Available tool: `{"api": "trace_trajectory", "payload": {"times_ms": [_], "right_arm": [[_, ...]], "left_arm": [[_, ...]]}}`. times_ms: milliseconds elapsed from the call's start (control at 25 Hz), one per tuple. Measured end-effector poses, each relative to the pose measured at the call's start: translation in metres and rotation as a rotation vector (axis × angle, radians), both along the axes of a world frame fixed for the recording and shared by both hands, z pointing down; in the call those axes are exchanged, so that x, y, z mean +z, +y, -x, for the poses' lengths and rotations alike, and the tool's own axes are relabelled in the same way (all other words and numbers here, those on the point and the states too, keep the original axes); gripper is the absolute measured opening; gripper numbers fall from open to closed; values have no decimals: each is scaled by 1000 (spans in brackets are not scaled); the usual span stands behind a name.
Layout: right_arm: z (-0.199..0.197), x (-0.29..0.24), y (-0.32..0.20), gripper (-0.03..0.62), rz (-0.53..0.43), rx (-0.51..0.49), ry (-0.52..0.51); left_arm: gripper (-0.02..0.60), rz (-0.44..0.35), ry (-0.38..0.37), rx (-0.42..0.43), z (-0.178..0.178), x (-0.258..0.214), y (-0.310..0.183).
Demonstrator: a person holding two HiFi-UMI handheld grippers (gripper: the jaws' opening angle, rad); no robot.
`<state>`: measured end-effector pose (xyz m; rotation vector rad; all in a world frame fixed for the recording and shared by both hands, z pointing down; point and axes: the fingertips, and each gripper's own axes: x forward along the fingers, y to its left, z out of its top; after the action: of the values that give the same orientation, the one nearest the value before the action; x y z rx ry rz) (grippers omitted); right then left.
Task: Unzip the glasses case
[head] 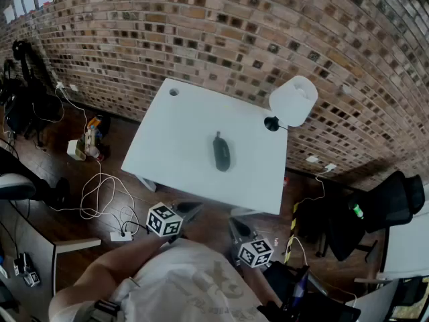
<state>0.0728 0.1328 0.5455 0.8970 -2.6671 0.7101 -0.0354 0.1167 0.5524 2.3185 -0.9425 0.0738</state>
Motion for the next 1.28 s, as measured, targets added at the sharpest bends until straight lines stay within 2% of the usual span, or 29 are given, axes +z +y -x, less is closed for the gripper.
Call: {"api": "trace_trajectory", "payload": {"times_ms": [280, 560, 800, 1040, 1120, 1280], "right_arm": [[24, -1, -33, 11, -20, 61, 6], [32, 7, -51, 11, 0, 75, 20], [35, 19, -80, 11, 26, 42, 10], [36, 16, -129, 11, 9, -26, -4], [35, 17, -144, 11, 11, -45, -14], [30, 19, -170, 11, 18, -86, -21]], "left_arm": [[3, 32, 28, 12, 43, 11, -16], [3, 76, 54, 0, 58, 25, -28], [3, 90, 52, -8, 51, 28, -56], [5, 113, 44, -49, 44, 25, -106], [5, 138, 53, -56, 37, 29, -120], [5, 215, 53, -7, 4, 49, -142]]}}
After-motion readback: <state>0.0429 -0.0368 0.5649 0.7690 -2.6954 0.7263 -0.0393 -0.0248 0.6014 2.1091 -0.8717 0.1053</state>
